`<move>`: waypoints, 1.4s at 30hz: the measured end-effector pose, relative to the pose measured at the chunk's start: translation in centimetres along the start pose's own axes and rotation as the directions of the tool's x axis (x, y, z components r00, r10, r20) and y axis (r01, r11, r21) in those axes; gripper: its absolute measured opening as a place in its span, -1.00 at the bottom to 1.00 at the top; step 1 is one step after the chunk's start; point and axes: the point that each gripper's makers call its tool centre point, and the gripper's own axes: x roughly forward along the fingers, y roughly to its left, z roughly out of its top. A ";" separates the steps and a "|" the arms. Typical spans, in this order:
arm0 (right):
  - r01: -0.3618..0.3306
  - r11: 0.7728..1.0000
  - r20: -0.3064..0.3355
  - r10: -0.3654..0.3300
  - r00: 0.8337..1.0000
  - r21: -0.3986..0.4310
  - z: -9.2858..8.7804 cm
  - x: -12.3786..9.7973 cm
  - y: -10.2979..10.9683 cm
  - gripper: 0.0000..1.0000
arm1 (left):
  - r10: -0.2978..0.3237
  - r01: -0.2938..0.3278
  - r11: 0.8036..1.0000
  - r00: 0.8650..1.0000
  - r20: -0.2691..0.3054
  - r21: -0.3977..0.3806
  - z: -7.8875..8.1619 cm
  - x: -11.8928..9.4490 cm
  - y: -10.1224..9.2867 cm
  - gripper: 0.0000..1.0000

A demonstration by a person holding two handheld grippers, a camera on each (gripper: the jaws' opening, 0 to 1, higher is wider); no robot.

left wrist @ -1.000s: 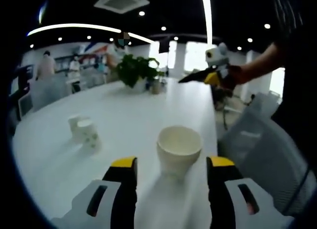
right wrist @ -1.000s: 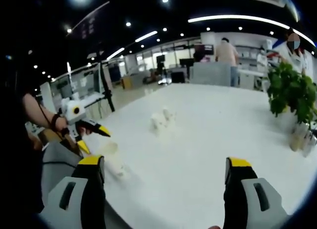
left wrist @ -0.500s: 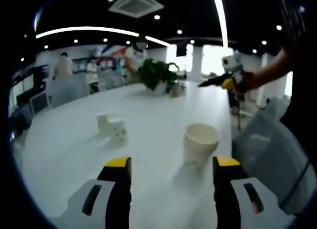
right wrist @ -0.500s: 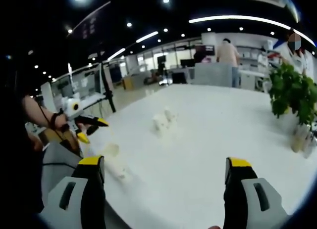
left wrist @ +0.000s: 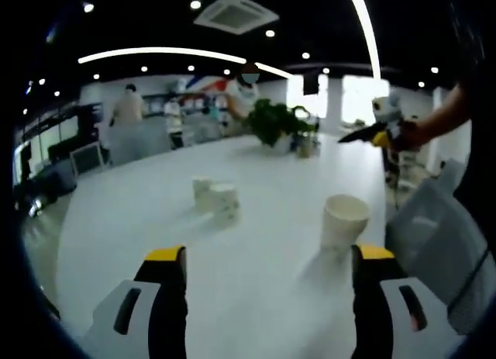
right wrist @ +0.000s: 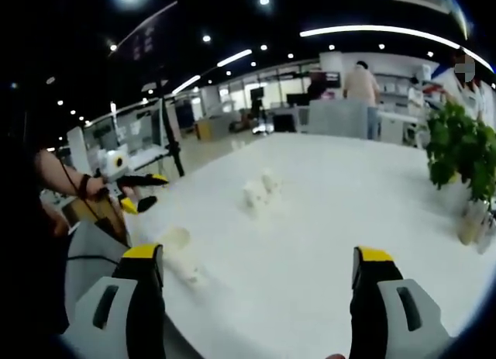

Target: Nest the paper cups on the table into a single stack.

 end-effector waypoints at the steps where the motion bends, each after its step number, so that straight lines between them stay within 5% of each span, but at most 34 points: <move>1: -0.002 1.000 -0.002 0.001 1.000 -0.002 0.0 0.0 0.0 1.00 | 0.012 -0.012 1.000 1.000 0.004 -0.003 0.1 -0.1 0.3 0.84; 4: -0.004 1.000 -0.002 0.004 1.000 -0.002 0.0 0.1 0.1 1.00 | 0.027 -0.027 1.000 1.000 0.008 -0.005 0.1 -0.2 0.6 0.96; 23: -0.001 1.000 -0.002 0.001 1.000 -0.005 0.5 0.6 0.0 1.00 | 0.050 -0.049 0.999 0.999 0.010 -0.010 -0.1 -1.1 1.9 0.97; 27: -0.052 0.996 -0.045 0.049 0.998 -0.066 1.0 1.8 0.4 1.00 | 0.052 -0.052 0.999 0.999 0.006 -0.008 -0.3 -1.2 2.0 0.97; 37: -0.104 0.980 -0.029 0.101 0.995 -0.168 5.9 7.2 0.0 1.00 | 0.062 -0.061 0.998 0.998 0.008 -0.023 -1.0 -0.9 2.7 0.97; 42: -0.129 0.975 -0.045 0.123 0.991 -0.180 6.2 10.1 0.4 0.99 | 0.073 -0.072 0.997 0.997 0.010 -0.029 -0.9 -0.8 3.0 0.97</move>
